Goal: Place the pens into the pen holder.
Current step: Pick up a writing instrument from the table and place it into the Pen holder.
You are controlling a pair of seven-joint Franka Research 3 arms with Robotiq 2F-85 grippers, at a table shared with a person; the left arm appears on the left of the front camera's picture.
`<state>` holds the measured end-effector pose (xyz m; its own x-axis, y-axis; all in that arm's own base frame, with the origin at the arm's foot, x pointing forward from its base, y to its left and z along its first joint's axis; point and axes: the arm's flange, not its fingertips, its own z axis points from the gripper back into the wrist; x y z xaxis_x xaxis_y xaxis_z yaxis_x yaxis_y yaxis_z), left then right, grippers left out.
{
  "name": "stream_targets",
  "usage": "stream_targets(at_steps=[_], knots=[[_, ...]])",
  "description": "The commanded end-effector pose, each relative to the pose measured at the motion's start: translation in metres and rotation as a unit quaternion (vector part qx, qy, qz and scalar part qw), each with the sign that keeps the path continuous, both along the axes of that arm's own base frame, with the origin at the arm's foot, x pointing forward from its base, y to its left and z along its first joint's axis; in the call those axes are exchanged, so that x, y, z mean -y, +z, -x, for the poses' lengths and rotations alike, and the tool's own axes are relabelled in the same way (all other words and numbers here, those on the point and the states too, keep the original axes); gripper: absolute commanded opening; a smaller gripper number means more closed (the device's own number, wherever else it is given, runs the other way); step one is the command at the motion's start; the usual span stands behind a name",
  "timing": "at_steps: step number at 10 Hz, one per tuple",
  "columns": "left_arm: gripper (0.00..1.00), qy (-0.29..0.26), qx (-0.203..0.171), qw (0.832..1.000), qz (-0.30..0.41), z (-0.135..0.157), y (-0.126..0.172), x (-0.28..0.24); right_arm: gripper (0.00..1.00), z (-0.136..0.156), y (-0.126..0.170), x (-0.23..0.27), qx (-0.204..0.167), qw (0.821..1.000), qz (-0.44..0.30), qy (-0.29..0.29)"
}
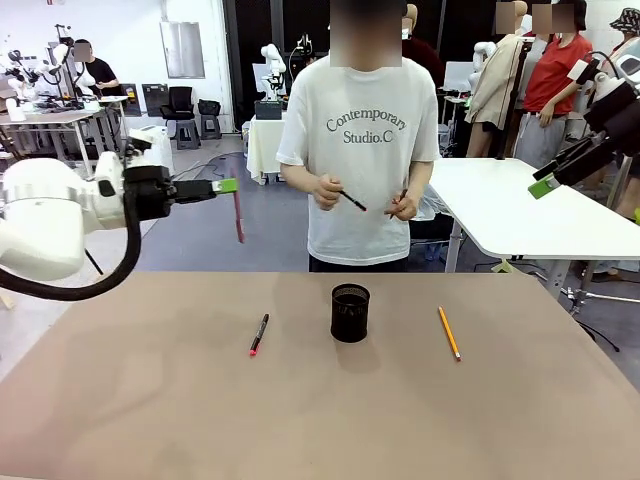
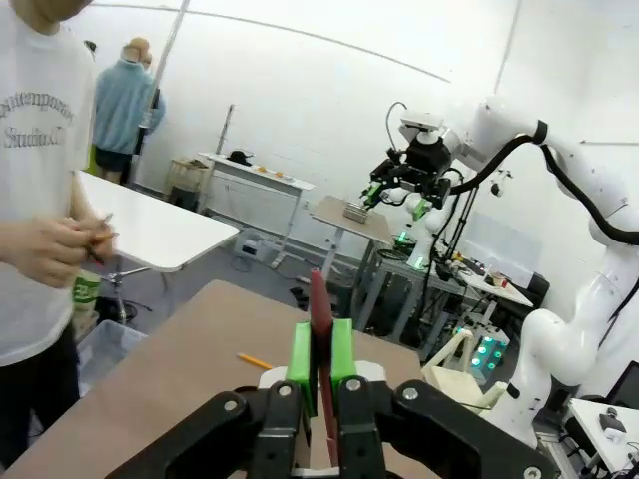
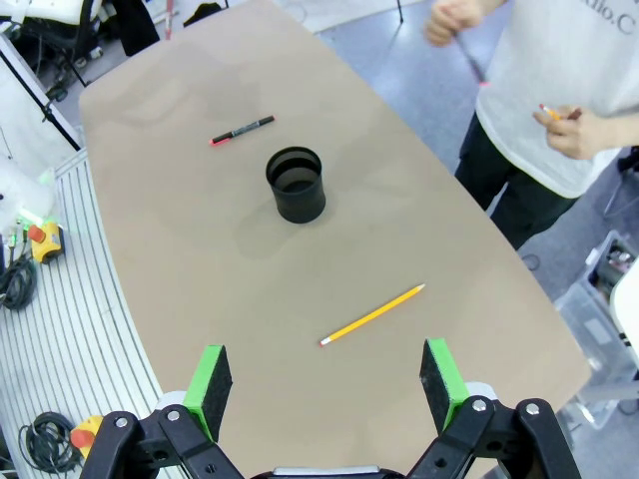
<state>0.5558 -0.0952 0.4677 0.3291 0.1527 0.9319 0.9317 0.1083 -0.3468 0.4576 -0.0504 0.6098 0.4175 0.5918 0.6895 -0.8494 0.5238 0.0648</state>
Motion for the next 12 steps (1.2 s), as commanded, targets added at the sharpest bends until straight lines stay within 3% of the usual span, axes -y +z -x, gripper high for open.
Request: stream_targets(at_steps=[1,4,12], knots=[[0.00,0.028,0.014,0.999,-0.013,0.010,0.003,-0.027,1.00,0.001,0.001,-0.001,-0.001,1.000,-0.005,-0.001],[0.00,0.062,0.029,0.998,-0.015,0.016,0.013,-0.050,1.00,0.001,0.001,-0.001,-0.001,1.000,-0.005,-0.001],[0.00,0.056,0.016,0.998,-0.014,0.008,0.014,-0.056,1.00,0.001,0.001,-0.001,-0.001,1.000,-0.005,-0.001]])
